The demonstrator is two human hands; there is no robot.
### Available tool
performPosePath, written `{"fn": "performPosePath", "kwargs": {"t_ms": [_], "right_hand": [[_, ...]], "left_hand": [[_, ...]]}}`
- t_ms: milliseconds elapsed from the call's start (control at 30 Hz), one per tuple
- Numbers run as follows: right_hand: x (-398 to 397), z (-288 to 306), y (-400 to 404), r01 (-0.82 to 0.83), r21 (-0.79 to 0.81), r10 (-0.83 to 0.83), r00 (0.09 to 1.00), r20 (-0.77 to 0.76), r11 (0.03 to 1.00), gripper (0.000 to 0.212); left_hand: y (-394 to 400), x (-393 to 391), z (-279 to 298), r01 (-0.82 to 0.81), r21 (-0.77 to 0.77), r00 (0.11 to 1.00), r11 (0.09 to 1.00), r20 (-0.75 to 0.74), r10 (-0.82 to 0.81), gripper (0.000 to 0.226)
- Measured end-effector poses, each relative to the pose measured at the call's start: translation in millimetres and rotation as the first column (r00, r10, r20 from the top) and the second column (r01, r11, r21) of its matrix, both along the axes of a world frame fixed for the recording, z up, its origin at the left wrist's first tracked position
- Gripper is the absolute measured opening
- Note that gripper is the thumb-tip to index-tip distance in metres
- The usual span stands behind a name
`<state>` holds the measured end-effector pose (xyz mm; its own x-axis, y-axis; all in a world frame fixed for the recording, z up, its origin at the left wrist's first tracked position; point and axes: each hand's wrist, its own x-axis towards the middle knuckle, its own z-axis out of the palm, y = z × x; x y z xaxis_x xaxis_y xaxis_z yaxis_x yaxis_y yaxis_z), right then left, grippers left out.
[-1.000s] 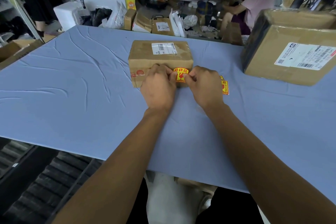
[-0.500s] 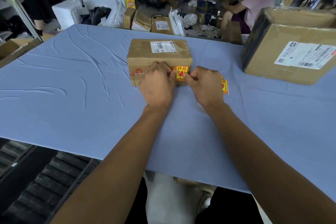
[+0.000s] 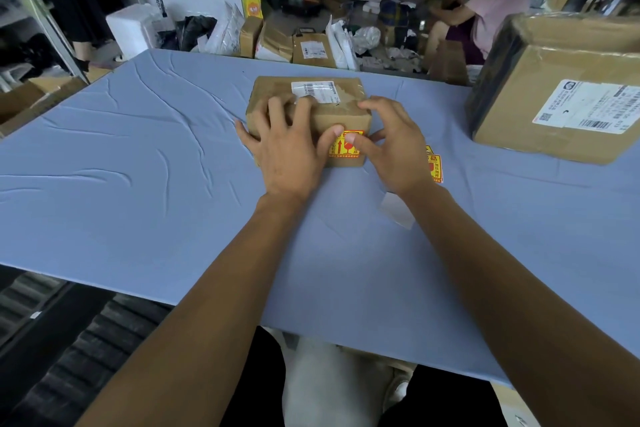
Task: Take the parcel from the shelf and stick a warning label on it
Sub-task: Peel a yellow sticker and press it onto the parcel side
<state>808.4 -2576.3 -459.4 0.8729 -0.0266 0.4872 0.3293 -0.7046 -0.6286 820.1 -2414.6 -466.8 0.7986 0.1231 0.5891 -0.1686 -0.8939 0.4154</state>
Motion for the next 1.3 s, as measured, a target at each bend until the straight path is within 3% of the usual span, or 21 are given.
{"fn": "performPosePath", "kwargs": {"t_ms": [133, 300, 367, 500, 633, 767, 867, 1000, 1167, 1300], "right_hand": [[5.5, -0.9, -2.6, -0.010, 0.017, 0.010, 1.000, 0.001, 1.000, 0.039], [7.1, -12.5, -6.6, -0.074, 0.064, 0.079, 0.994, -0.073, 0.995, 0.070], [7.7, -16.4, -6.6, -0.072, 0.099, 0.079, 0.995, -0.067, 0.992, 0.068], [10.4, -16.8, -7.0, -0.069, 0.101, 0.070, 0.998, -0.004, 0.992, 0.044], [9.1, -17.2, -7.4, -0.077, 0.097, 0.082, 0.996, -0.046, 0.992, 0.057], [8.5, -14.5, -7.5, -0.061, 0.078, 0.061, 0.998, 0.000, 0.995, 0.041], [8.9, -15.6, -7.7, -0.068, 0.053, 0.070, 0.997, -0.039, 0.996, 0.057], [8.5, -11.5, -5.1, -0.046, 0.057, 0.044, 0.999, 0.032, 0.997, 0.035], [3.8, -8.6, -3.1, -0.024, 0.083, 0.027, 0.999, -0.042, 0.996, 0.052], [-6.1, -0.3, 1.6, 0.013, 0.124, -0.011, 1.000, -0.013, 0.992, 0.036]], "left_hand": [[4.7, 6.7, -2.4, 0.037, -0.028, 0.999, 0.999, 0.028, -0.036, 0.058], [10.0, 6.8, -10.1, 0.089, 0.043, 0.995, 0.995, 0.031, -0.090, 0.086], [10.0, 6.6, -10.2, 0.091, 0.033, 0.995, 0.995, 0.038, -0.092, 0.089], [9.8, 9.2, -11.2, 0.069, 0.064, 0.996, 0.996, 0.059, -0.072, 0.088], [10.3, 9.1, -13.1, 0.083, 0.046, 0.993, 0.996, 0.078, -0.086, 0.086], [13.3, 11.0, -16.0, 0.092, 0.064, 0.992, 0.994, 0.083, -0.097, 0.086], [12.7, 11.2, -16.9, 0.094, 0.058, 0.990, 0.994, 0.098, -0.099, 0.078], [10.7, 11.1, -16.5, 0.088, -0.015, 0.988, 0.996, 0.127, -0.085, 0.060], [11.6, 5.4, -14.1, 0.088, 0.006, 0.991, 0.996, 0.096, -0.088, 0.068], [14.3, -5.4, -9.0, 0.094, -0.003, 0.993, 0.996, 0.068, -0.093, 0.069]]}}
